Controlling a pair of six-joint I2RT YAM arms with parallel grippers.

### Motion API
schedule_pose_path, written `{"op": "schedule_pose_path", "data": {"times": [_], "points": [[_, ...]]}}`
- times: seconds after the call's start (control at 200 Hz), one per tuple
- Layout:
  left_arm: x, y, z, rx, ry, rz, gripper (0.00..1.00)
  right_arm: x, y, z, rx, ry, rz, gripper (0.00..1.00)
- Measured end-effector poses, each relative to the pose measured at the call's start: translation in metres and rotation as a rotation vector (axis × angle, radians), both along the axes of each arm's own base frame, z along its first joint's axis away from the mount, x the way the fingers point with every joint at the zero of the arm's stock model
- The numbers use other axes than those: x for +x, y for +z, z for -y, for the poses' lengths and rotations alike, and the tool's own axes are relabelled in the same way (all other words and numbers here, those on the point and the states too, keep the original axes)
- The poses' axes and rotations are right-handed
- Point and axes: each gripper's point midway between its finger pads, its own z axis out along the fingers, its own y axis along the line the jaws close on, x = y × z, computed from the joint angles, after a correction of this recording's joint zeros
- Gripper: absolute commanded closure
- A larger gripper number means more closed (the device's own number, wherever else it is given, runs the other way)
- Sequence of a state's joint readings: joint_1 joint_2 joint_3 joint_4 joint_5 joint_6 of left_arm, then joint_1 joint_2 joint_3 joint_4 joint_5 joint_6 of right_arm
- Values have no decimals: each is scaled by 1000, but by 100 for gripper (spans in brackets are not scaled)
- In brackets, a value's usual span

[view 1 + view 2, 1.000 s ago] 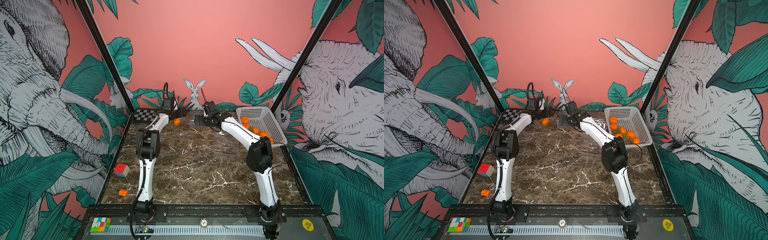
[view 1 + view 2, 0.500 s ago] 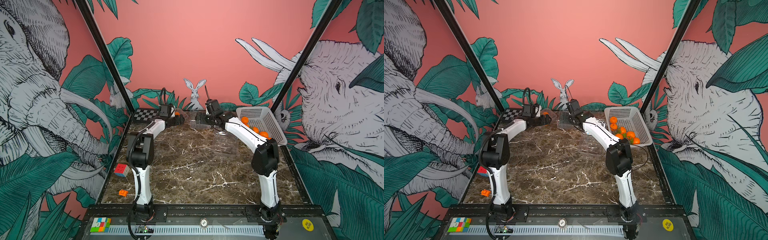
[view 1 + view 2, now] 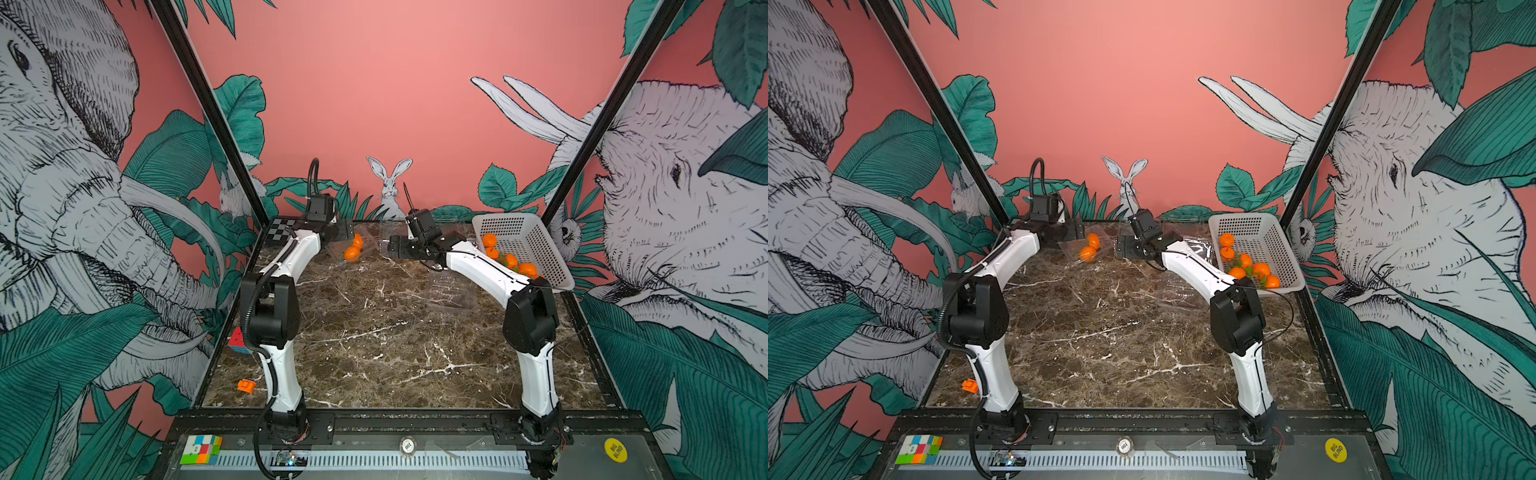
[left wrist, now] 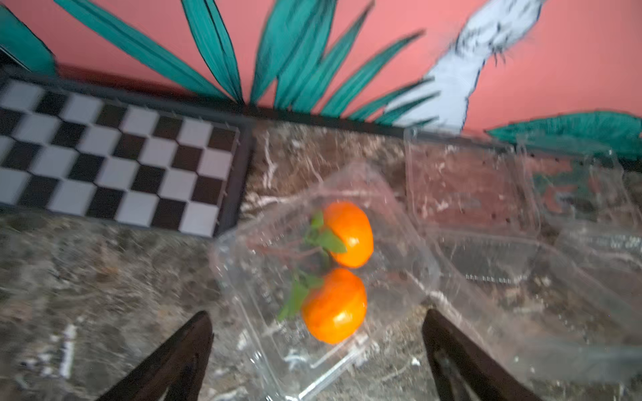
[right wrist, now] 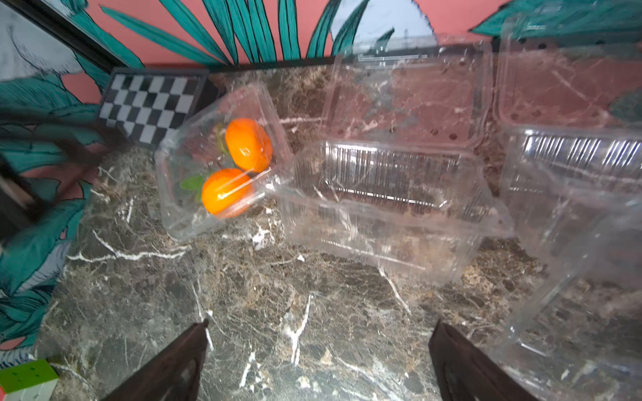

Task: Take oranges out of containers
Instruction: Move the packing box to the center of the board.

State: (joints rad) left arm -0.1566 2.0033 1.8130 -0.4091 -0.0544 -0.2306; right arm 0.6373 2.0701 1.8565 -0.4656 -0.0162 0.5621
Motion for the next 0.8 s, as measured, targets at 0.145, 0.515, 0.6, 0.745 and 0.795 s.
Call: {"op": "schedule_pose_path", "data": {"times": [0.145, 0.515, 0.6, 0.745, 0.795], "points": [[36, 27, -15, 37, 40, 88, 4, -5, -4, 0, 3, 3, -10, 1], [83, -101, 25, -7, -137, -68, 6, -13, -2, 4, 9, 10, -6, 1], [82, -112, 39, -29, -190, -83, 7, -14, -2, 4, 9, 18, -8, 1], [74, -107, 56, -64, -254, -82, 6, -15, -3, 3, 9, 24, -9, 2], [66, -108, 59, -80, -274, -92, 6, -15, -3, 3, 9, 24, -8, 1]]}}
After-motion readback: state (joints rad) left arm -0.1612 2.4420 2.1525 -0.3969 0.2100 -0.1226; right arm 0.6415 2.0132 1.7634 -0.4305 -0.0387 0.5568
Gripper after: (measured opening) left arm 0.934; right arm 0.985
